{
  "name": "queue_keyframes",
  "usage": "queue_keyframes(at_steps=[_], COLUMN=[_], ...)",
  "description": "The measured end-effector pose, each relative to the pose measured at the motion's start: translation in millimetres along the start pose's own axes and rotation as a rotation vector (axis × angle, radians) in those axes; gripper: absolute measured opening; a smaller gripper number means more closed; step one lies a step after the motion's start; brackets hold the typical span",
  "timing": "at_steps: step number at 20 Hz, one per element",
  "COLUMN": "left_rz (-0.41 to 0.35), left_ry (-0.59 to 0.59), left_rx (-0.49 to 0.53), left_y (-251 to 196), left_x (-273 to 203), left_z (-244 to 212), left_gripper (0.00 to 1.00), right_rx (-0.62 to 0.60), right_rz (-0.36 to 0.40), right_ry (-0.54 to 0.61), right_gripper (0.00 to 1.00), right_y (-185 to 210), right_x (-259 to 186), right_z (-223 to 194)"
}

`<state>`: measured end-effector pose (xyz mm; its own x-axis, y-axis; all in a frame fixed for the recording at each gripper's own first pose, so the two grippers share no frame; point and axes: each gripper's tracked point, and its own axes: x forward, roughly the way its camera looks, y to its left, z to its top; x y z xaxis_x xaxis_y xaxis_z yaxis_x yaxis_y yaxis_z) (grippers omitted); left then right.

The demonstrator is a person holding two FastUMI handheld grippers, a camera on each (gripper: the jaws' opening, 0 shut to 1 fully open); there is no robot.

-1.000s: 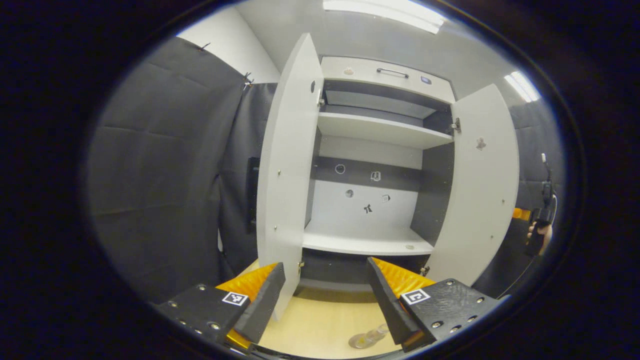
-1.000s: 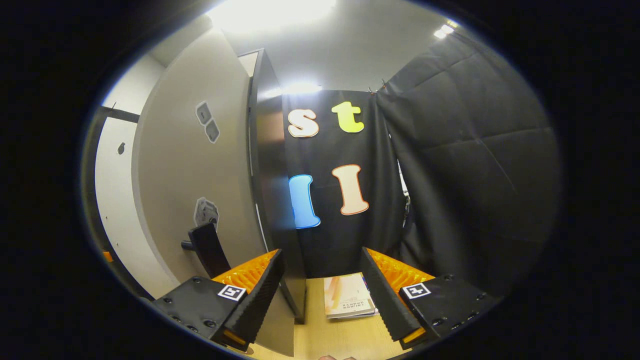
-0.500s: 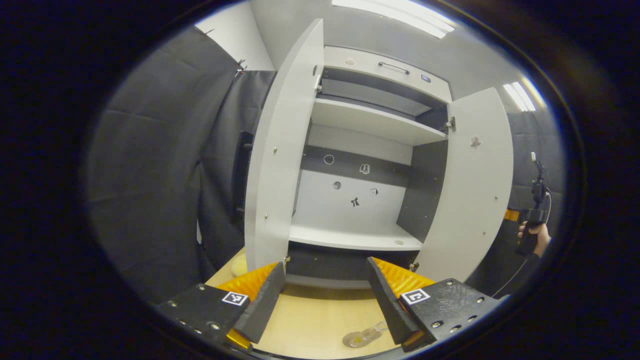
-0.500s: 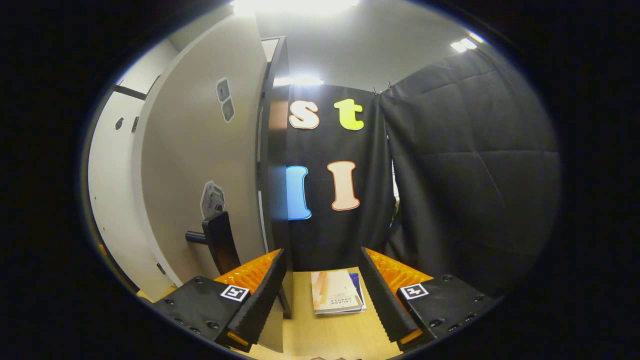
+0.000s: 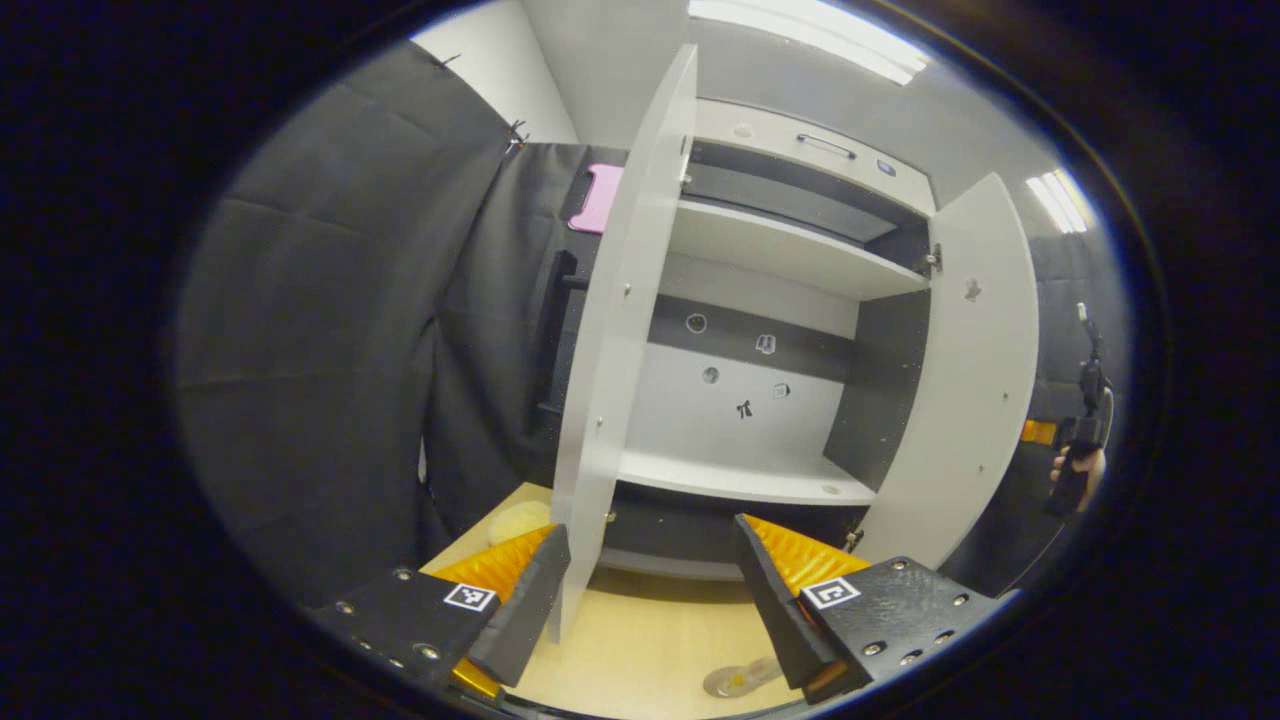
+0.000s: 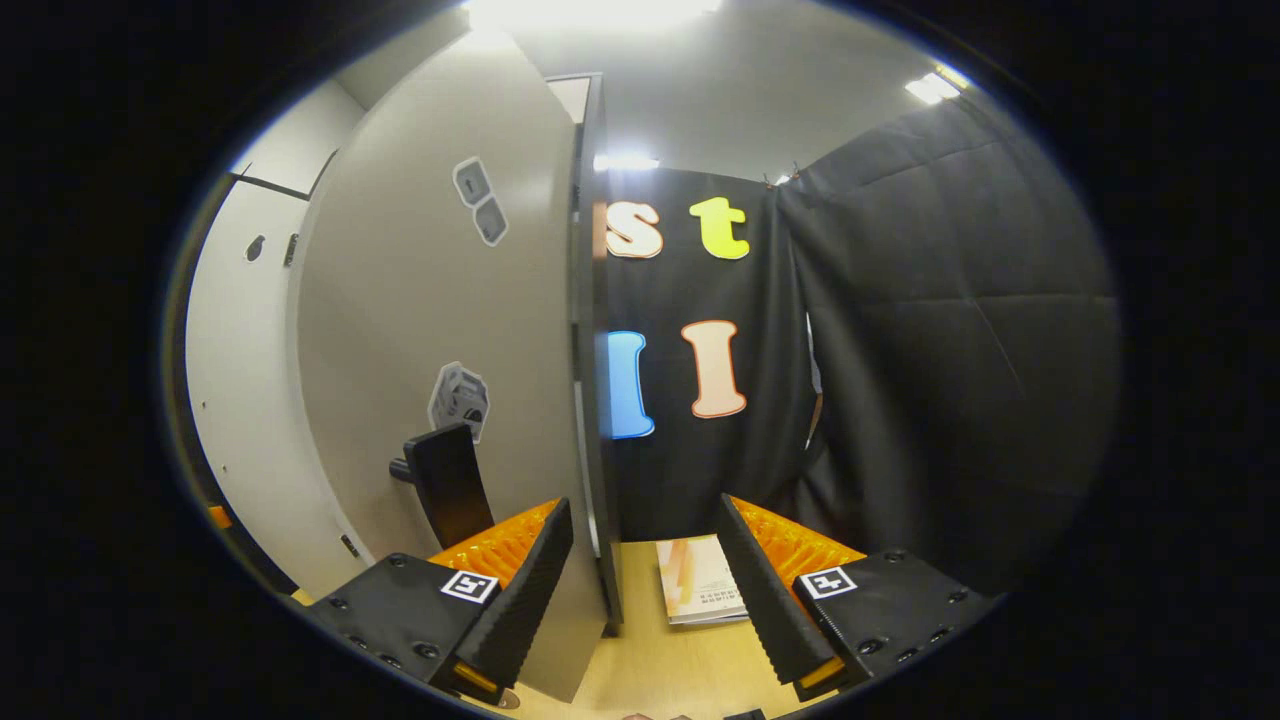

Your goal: Grasp the bottle in the cabinet with the left hand and place it on the coaster, then close the right door with the right hand and the left door with the left hand.

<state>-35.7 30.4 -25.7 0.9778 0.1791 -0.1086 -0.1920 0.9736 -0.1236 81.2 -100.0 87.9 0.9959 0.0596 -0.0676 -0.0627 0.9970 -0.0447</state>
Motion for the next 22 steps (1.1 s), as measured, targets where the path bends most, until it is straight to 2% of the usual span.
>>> queue_keyframes(at_steps=[5, 9, 10, 11, 12, 13, 15, 19, 21, 22], left_rz=[0.118, 0.142, 0.144, 0.144, 0.144, 0.145, 0.158, 0.196, 0.19, 0.177], left_ry=[-0.022, -0.007, -0.009, -0.014, -0.021, -0.025, -0.028, -0.029, -0.008, 0.0], left_rx=[0.079, 0.081, 0.077, 0.077, 0.079, 0.085, 0.104, 0.201, 0.233, 0.223], left_y=[35.3, 49.3, 51.6, 53.5, 55.6, 56.6, 61.3, 78.7, 82.3, 81.5], left_x=[-20.3, -29.9, -31.2, -32.0, -33.4, -34.9, -35.6, -42.4, -41.1, -39.0], left_z=[-3.7, -8.9, -8.5, -7.7, -4.5, -3.9, -3.5, -1.3, -6.3, -9.5], left_gripper=[0.95, 0.95, 0.95, 0.95, 0.95, 0.95, 0.95, 0.94, 0.88, 1.0], right_rx=[0.049, 0.085, 0.098, 0.113, 0.128, 0.148, 0.165, 0.072, 0.072, 0.078], right_rz=[0.045, 0.077, 0.09, 0.102, 0.113, 0.125, 0.154, 0.132, 0.129, 0.129], right_ry=[0.0, -0.002, -0.001, -0.003, -0.005, -0.005, -0.017, -0.015, -0.011, -0.006], right_gripper=[0.94, 0.94, 0.88, 0.95, 0.88, 0.95, 0.96, 0.96, 0.96, 0.96], right_y=[19.8, 50.3, 60.9, 70.1, 79.4, 90.0, 105.3, 114.3, 119.0, 121.3], right_x=[4.5, 15.7, 13.8, 16.0, 20.5, 23.4, 25.9, 27.5, 25.1, 24.8], right_z=[-3.2, -2.7, -5.4, -6.6, -6.2, -8.0, -6.6, -14.0, -18.6, -20.1])
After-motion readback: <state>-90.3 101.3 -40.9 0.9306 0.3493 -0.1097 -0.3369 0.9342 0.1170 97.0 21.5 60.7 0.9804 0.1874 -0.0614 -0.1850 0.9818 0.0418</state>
